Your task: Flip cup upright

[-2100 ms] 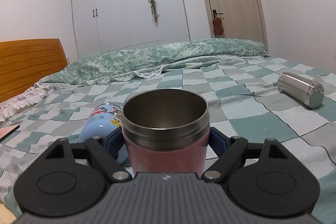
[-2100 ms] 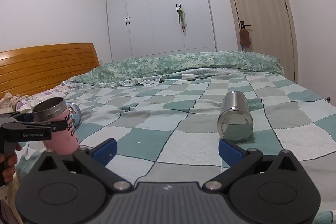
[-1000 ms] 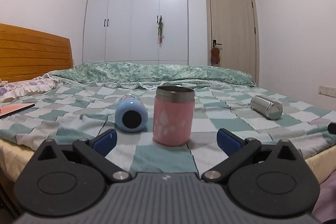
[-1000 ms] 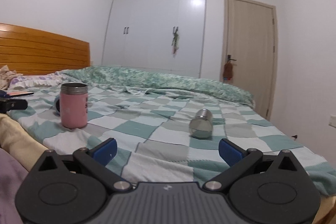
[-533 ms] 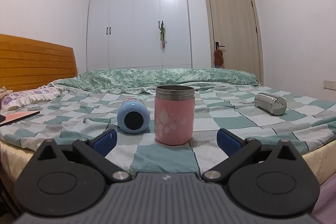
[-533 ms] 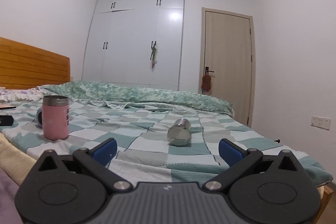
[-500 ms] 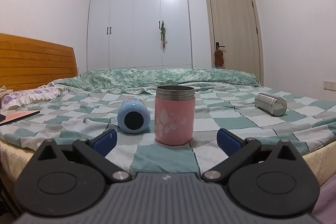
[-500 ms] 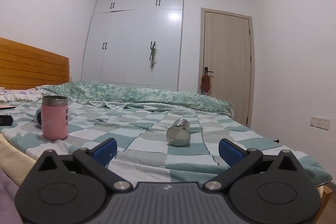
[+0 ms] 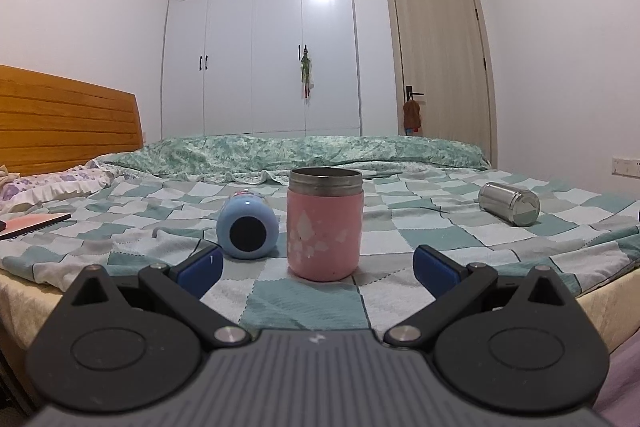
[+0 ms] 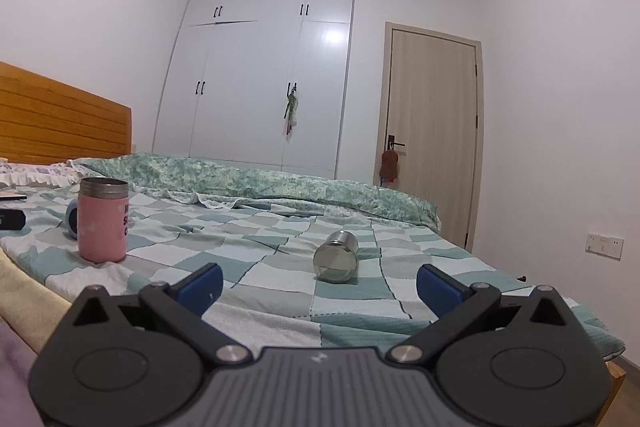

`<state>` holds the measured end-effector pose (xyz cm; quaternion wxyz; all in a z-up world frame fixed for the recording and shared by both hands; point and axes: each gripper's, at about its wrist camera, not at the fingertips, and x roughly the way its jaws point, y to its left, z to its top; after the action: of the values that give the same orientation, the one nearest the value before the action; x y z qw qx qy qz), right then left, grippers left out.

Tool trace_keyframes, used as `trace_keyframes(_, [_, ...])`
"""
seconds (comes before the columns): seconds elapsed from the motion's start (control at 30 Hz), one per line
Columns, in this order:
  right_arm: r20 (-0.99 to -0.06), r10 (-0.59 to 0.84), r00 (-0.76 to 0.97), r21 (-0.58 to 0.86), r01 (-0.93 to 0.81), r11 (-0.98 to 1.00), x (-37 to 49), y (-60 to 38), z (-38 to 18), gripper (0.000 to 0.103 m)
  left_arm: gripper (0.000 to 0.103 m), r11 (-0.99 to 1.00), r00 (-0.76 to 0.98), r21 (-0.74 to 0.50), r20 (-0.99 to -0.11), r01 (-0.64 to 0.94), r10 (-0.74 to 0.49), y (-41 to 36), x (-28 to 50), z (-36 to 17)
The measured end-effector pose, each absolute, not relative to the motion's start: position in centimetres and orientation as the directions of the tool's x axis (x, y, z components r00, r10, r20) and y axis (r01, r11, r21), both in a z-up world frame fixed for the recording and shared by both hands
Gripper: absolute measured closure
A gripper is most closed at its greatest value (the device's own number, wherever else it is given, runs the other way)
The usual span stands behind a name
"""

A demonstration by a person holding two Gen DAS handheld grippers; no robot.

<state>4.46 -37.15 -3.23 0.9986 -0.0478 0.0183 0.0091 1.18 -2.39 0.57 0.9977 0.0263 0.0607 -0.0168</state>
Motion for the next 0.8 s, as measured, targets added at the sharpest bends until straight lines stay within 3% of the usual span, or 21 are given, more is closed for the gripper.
trace_keyframes(0.8, [-0.031, 0.015, 0.999, -0.115, -0.018, 0.993, 4.23, -36.85, -3.32, 0.0, 0.0, 0.998, 0.993, 0.036, -0.108, 0.044, -0.04, -2.2, 0.92, 0.59])
